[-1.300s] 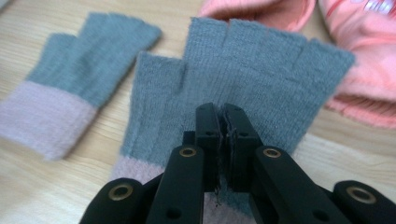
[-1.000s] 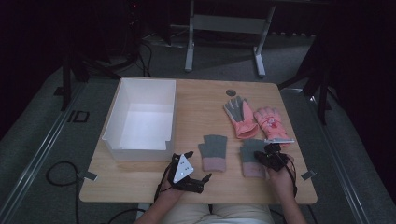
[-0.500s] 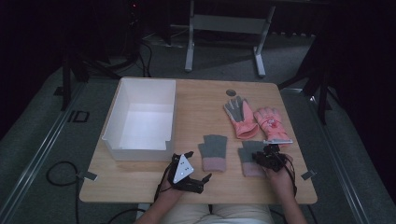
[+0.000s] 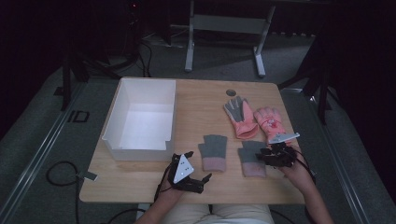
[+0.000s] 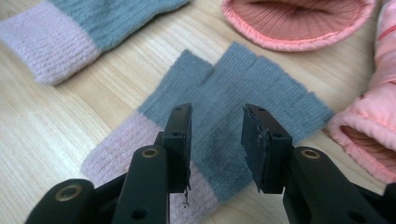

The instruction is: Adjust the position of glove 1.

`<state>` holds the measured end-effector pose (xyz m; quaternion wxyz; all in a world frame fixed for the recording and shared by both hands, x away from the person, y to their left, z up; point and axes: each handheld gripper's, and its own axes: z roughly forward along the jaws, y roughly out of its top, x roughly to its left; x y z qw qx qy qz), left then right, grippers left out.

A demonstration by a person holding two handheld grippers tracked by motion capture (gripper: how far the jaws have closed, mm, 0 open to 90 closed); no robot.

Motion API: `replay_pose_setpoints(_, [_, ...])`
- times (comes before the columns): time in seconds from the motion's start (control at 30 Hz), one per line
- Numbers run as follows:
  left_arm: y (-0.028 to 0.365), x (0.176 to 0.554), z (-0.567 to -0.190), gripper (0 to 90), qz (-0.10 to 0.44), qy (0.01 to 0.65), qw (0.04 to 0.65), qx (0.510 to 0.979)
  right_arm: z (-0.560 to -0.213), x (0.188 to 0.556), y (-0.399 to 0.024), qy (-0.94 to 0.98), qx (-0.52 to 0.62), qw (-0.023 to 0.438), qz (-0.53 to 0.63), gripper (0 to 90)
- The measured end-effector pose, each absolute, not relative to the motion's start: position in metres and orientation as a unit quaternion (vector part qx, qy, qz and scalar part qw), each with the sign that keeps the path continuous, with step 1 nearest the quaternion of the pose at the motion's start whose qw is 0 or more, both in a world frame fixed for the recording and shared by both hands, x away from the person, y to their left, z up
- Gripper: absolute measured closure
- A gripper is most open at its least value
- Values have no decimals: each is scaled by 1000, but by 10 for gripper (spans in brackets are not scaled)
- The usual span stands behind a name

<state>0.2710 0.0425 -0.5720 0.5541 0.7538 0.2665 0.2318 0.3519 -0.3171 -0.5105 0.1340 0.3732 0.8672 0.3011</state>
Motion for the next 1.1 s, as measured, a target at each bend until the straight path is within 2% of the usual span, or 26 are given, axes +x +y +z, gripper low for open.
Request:
replay_pose_setpoints(0.33, [43,271,-572,0,230,266,554,755,-532,360,-311,865,390,124,292,625])
replay_pose_setpoints(0.6, [43,272,-572,0,229,265,554,755,-542,358,-309,855,404,134,295,689])
replay_pose_setpoints(0.73, [43,272,-572,0,229,266,555,755,-544,353,-303,853,407,160,284,767])
replay_pose_setpoints(0.87, [43,271,-572,0,229,266,555,754,-543,353,-302,848,420,159,282,841])
replay_pose_setpoints(1.1, [43,272,-572,0,228,267,555,754,-525,349,-302,829,443,159,303,854])
